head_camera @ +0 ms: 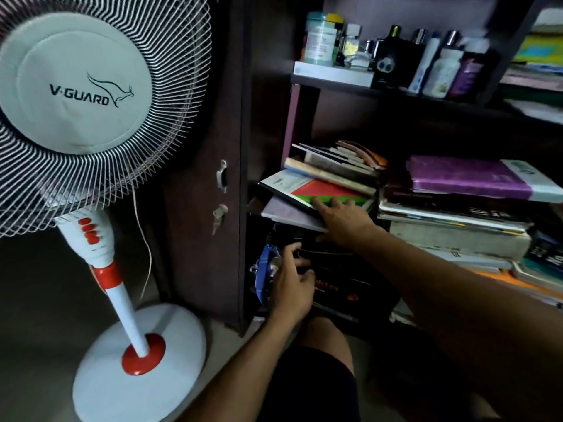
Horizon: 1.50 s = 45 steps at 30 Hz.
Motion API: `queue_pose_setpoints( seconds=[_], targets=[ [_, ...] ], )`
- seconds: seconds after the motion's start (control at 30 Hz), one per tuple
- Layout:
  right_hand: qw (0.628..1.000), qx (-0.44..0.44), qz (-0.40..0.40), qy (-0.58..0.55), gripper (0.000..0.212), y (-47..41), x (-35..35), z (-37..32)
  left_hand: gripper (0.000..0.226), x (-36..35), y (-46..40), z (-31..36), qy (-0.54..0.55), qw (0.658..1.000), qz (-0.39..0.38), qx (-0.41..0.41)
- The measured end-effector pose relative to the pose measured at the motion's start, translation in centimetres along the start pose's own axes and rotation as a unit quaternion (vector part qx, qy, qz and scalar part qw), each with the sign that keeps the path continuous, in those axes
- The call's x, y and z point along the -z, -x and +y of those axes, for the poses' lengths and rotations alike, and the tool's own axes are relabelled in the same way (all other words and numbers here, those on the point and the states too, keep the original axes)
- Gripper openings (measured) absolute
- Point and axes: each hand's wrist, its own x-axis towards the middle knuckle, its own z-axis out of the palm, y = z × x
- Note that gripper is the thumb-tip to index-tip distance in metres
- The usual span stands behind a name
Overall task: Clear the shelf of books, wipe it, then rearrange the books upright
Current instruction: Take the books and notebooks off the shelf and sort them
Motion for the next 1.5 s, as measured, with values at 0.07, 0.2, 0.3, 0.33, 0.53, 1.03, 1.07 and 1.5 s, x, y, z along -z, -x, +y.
queue_pose_setpoints(
  seconds=[0.07, 0.2, 0.3, 0.33, 0.53, 1.03, 1.07, 1.5],
  targets=[
    [1.000, 0.011, 0.000, 0.004, 0.092, 0.5, 0.1, 0.6, 0.050, -0.2, 0.2, 0.1, 0.004, 1.000, -0.008, -0.003],
    [0.999, 0.029, 0.012, -0.015, 0.075, 1.3, 0.4, 1.0, 0.040, -0.2, -0.2, 0.0, 0.034, 0.999, -0.021, 0.021],
    [0.998, 0.045, 0.030, -0.011, 0.064, 2.7, 0.9, 0.9, 0.018, -0.2, 0.0, 0.8, 0.135, 0.989, -0.019, 0.057],
    [0.998, 0.050, 0.037, 0.007, 0.062, 3.5, 0.8, 0.7, 0.016, -0.1, 0.0, 1.3, 0.207, 0.975, -0.010, 0.080],
    [0.995, 0.065, 0.058, 0.042, 0.061, 10.6, 0.7, -2.0, 0.088, 3.7, 0.5, 3.9, 0.534, 0.830, 0.003, 0.163],
    [0.995, 0.091, 0.040, -0.003, 0.070, 19.4, 1.2, -0.1, 0.040, 6.3, 3.8, 7.6, 0.370, 0.881, -0.202, 0.216],
    [0.995, 0.087, 0.041, -0.019, 0.070, 19.7, 0.8, 0.3, 0.035, 6.1, 3.9, 7.6, 0.364, 0.887, -0.200, 0.204],
    [0.842, -0.107, 0.081, -0.523, 0.076, 29.8, 7.1, 8.4, 0.072, 4.4, 11.1, 13.0, 0.367, 0.851, -0.362, 0.103]
  ],
)
